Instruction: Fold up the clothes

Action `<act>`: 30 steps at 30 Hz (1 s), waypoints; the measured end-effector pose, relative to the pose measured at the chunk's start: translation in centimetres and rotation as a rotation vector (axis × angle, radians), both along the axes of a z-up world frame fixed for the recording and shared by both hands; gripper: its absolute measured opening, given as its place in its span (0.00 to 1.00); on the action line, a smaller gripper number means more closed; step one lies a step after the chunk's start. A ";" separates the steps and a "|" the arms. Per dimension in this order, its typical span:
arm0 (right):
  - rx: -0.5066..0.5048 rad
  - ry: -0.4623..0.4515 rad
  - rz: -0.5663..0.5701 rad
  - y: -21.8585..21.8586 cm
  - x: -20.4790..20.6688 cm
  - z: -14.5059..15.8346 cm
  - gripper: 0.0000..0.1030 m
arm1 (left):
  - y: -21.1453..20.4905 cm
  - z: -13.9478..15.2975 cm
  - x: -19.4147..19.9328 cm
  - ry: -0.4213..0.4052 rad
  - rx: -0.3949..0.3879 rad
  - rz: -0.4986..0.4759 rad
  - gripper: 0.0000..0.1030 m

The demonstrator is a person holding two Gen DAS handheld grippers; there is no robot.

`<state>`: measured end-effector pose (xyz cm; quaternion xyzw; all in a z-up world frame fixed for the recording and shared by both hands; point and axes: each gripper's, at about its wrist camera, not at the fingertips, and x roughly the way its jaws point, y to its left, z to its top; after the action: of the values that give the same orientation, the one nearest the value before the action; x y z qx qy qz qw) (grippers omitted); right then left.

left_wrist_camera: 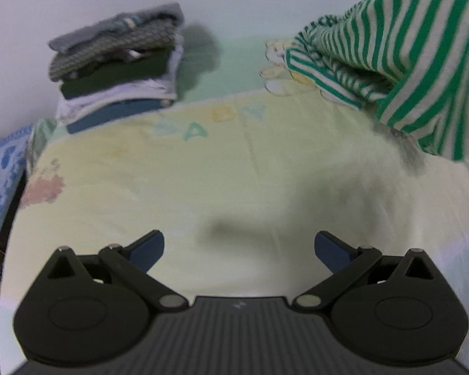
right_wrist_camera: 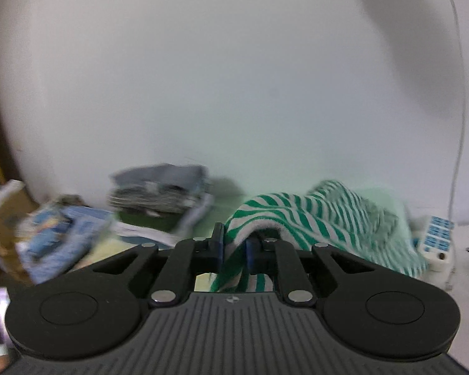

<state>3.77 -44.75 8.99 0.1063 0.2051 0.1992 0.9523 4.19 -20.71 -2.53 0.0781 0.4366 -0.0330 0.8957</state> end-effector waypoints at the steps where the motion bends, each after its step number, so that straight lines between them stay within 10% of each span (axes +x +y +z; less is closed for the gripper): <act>1: 0.022 -0.013 0.011 0.3 -1.0 0.8 0.09 | 0.4 0.6 -0.7 -0.014 -0.006 -0.011 0.99; 16: 0.100 0.022 0.041 11.3 -8.3 2.3 0.07 | -0.1 2.0 -8.6 -0.173 -0.047 -0.377 0.99; 23: 0.103 0.085 -0.116 11.5 -10.0 0.5 0.07 | -2.1 2.7 -8.3 -0.346 0.041 -0.460 0.24; 30: 0.148 0.017 -0.170 10.0 -13.7 2.4 0.07 | 0.5 6.9 -11.1 -0.460 -0.078 -0.476 0.19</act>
<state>-9.89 -34.73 11.37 0.1950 0.1882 0.1314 0.9536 -6.94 -20.24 4.33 0.1491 0.1908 -0.2393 0.9403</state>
